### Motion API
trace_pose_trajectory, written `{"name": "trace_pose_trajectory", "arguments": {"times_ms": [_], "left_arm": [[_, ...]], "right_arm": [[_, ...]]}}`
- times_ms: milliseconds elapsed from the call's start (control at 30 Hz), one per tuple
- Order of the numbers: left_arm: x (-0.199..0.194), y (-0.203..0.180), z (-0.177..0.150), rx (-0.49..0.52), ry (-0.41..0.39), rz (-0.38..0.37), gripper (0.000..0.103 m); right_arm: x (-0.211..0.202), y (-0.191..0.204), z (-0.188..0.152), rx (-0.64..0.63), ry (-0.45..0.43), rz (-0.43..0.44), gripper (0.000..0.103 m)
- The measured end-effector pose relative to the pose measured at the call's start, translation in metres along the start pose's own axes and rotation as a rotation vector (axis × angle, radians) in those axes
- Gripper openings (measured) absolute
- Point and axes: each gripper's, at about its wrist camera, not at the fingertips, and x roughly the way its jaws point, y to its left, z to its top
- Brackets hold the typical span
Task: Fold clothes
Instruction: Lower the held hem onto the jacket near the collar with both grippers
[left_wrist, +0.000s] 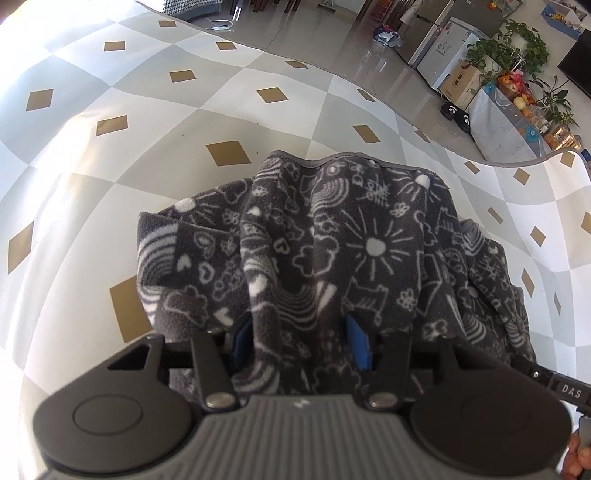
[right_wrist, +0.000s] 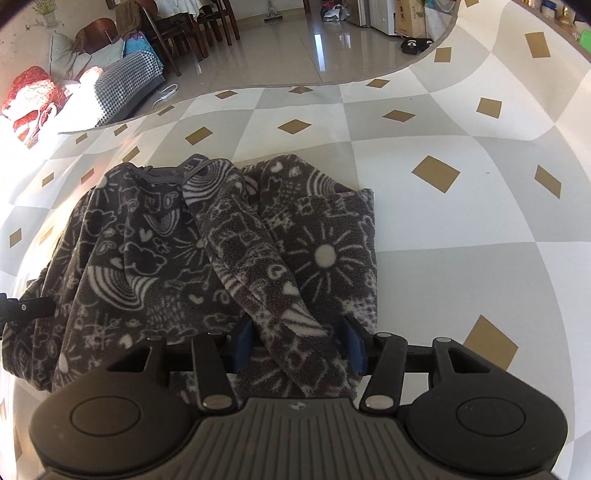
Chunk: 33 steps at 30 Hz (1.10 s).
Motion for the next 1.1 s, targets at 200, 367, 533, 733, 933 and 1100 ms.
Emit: {"name": "trace_pose_trajectory", "arguments": {"times_ms": [200,367,533,733,933,1100], "left_arm": [[0.001,0.010,-0.001,-0.011,0.021,0.041,0.039],[-0.004,0.012,-0.008,-0.003,0.046,0.049,0.039],[-0.013,0.015,-0.021,0.015,0.067,0.054,0.040],[-0.029,0.020,-0.042,0.019,0.108,0.035,0.040],[-0.042,0.026,-0.061,0.025,0.130,0.022,0.042],[-0.054,0.018,-0.084,0.078,0.139,0.034,0.050]], "right_arm": [[0.000,-0.004,-0.004,-0.007,0.034,-0.012,0.043],[-0.004,-0.001,-0.011,-0.053,0.066,-0.013,0.043],[-0.013,0.000,-0.026,-0.089,0.104,0.002,0.043],[-0.029,0.005,-0.052,-0.169,0.145,0.008,0.043],[-0.046,0.006,-0.076,-0.211,0.185,0.028,0.044],[-0.061,0.010,-0.093,-0.269,0.211,0.027,0.045]]}}
